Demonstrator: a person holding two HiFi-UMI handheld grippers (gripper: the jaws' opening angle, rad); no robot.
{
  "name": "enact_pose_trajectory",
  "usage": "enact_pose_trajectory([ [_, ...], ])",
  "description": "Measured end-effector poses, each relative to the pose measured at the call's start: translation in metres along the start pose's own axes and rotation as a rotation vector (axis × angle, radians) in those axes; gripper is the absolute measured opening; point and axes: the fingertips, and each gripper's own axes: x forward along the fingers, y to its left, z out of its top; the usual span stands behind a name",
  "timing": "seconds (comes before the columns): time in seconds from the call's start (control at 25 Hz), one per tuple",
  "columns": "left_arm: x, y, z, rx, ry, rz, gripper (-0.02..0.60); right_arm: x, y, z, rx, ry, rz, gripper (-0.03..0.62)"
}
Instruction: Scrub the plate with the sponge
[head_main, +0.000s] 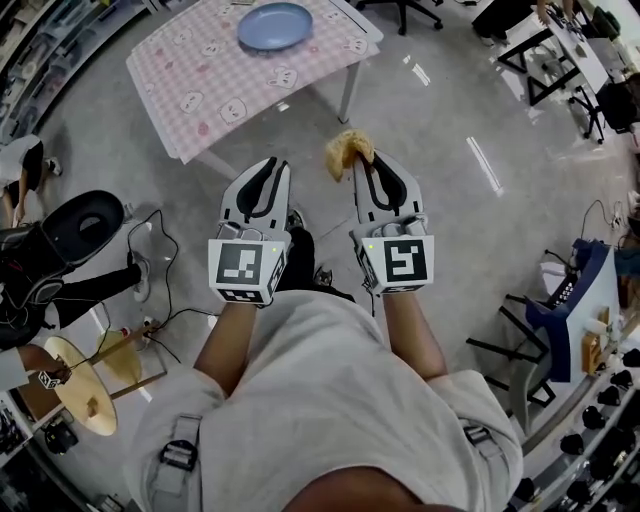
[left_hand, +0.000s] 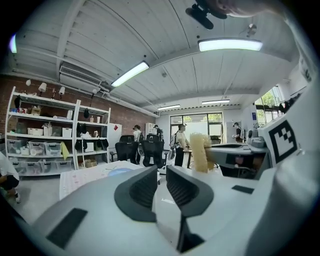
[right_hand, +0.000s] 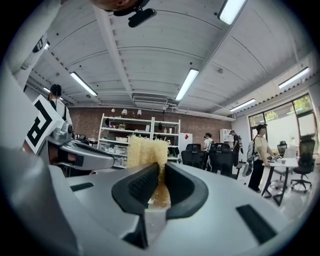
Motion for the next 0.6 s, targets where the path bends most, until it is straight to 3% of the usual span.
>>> enact_pose_trajectory([
  [0.6, 0.161, 0.112, 0.032, -0.043, -0.024, -0.102, 0.056, 0.172, -0.049, -0.003, -0.066, 0.058, -0.034, 0.044],
])
